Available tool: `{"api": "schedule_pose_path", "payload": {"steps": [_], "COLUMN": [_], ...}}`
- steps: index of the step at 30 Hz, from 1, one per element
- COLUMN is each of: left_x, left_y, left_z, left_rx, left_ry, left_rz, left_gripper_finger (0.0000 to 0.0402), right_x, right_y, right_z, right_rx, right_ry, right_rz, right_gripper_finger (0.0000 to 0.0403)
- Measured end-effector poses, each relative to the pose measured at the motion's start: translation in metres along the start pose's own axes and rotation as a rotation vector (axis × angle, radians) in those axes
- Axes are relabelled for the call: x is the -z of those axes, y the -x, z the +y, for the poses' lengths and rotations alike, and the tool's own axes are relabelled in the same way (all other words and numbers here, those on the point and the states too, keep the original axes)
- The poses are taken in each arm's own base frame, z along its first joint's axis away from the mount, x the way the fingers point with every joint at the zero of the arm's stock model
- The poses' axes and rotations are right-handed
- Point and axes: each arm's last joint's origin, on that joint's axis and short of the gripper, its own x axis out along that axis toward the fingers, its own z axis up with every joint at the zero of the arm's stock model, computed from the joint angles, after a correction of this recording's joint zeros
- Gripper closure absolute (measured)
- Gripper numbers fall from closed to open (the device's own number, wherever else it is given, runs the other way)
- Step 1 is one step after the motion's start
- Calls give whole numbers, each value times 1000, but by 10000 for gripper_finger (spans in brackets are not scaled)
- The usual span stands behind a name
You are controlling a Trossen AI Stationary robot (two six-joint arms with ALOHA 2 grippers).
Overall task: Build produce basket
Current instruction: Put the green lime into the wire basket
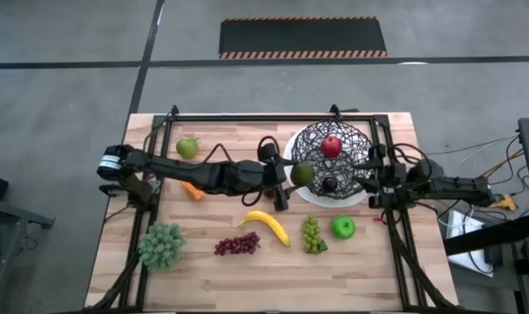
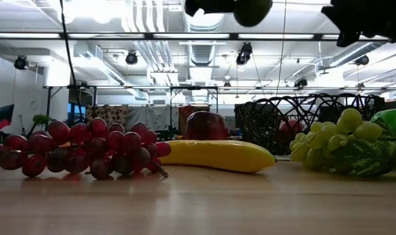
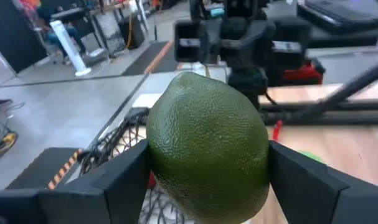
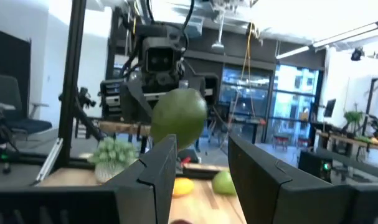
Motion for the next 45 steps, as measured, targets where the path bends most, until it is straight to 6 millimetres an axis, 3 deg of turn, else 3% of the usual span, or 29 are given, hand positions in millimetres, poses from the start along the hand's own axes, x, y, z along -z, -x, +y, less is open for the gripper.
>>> {"api": "schedule_pose_path", "payload": {"steps": [8, 16, 21, 26, 31, 39, 45], "left_x": [13, 26, 45, 67, 82, 103, 105], "left_y": [-37, -71, -90, -108, -117, -128, -129], "left_z": [11, 28, 42, 65, 82, 81, 81], "left_rx": [42, 17, -15, -68, -109, -110, -109], "left_ry": [54, 76, 86, 237, 362, 380, 379], "left_rz": [-128, -149, -96, -50, -22, 26, 29], "left_gripper_finger": [128, 127, 127, 127, 127, 127, 127], "right_x": [4, 2, 1, 1, 1, 1, 1], "right_y": [3, 3, 3, 3, 3, 3, 3], "right_z": [2, 3, 3, 3, 3, 2, 2], "right_rx": [-38, -66, -73, -72, -72, -65, -65], "right_ry": [29, 30, 32, 28, 26, 16, 7], "right_rz": [-26, -40, -45, -45, -44, -42, -42], "right_gripper_finger": [268, 268, 268, 268, 268, 268, 268]}}
